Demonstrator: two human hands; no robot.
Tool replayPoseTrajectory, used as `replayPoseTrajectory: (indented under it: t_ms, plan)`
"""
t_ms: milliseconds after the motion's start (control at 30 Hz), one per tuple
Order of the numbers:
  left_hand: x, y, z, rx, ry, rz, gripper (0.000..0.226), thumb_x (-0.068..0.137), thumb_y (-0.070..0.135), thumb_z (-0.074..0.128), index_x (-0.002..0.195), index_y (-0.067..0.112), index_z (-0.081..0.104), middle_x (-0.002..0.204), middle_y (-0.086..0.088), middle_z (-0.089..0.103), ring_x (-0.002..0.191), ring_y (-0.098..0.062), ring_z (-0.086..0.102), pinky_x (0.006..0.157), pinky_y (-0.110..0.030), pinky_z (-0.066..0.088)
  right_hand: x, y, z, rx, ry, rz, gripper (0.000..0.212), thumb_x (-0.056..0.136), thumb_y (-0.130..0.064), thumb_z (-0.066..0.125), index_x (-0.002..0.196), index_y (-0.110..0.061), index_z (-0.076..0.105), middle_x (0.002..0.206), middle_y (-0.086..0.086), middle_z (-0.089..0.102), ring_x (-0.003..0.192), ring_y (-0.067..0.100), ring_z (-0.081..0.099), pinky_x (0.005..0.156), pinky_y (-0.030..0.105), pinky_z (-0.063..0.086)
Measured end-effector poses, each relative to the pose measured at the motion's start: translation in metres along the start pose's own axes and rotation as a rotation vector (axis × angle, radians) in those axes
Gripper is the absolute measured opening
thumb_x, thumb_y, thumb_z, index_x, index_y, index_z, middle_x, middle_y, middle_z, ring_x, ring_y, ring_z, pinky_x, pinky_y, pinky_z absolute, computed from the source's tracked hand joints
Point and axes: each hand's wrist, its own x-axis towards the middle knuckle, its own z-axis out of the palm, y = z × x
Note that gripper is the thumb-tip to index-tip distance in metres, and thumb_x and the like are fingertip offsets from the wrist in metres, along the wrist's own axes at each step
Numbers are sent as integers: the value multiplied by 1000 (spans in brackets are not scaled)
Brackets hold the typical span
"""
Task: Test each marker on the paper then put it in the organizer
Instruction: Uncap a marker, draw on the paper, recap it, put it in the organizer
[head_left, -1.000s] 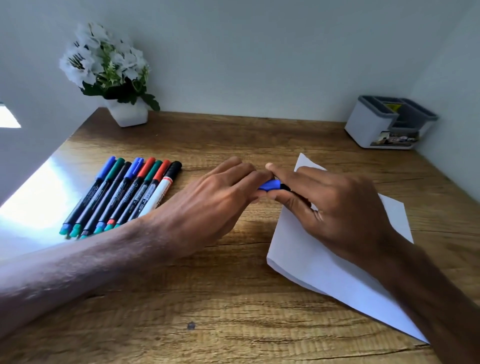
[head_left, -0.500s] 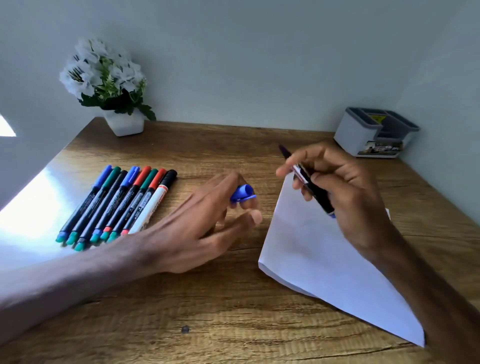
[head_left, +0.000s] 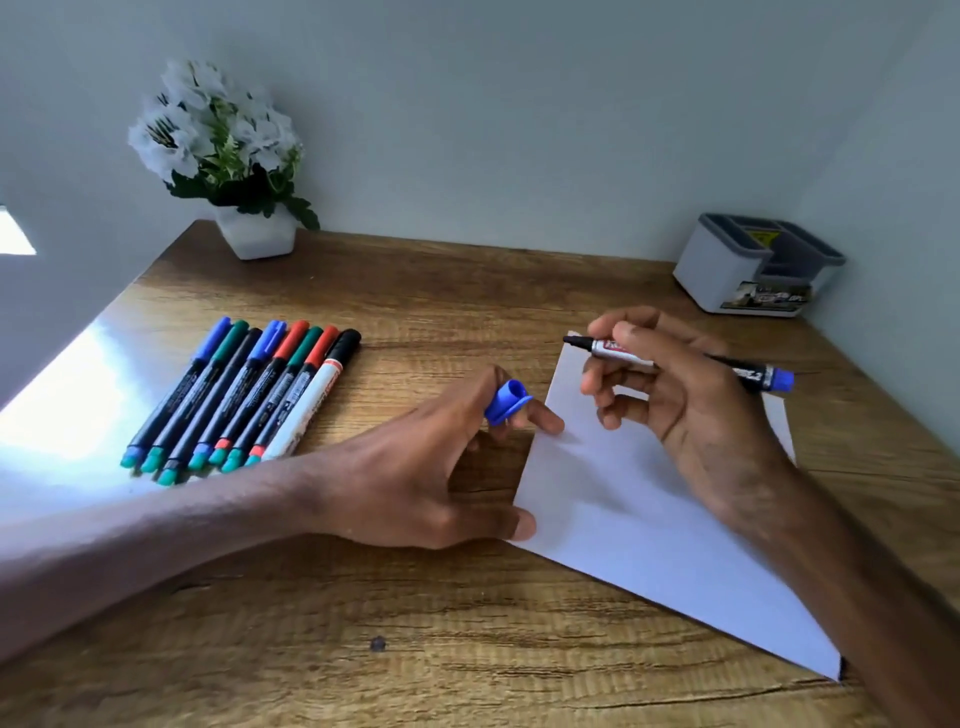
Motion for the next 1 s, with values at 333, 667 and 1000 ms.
replayPoseTrajectory:
  t_ms: [333,667,1000]
  plan:
    - [5,1,4,167,24,56,70,76,66,77,128,36,42,120,42,40,123,15,35,104,-16,34,-57,-2,5,-159,-205,197,17,82,-10,73,96,-3,81,83,26,75,72,35,75,62,31,62]
    - [4,-1,-6,149,-55,49,53,80,53,79,109,36,38,103,31,43,104,8,43,83,-10,36,-39,13,15,-209,-272,92,20,78,-3,74,96,6,73,72,26,71,56,30,69,51,33,58]
    - [2,-3,-5,136,-53,52,56,78,54,79,109,31,38,103,22,46,104,6,43,83,-8,37,-43,16,12,-214,-221,-38,21,79,3,79,97,7,72,69,22,69,53,32,66,49,37,57]
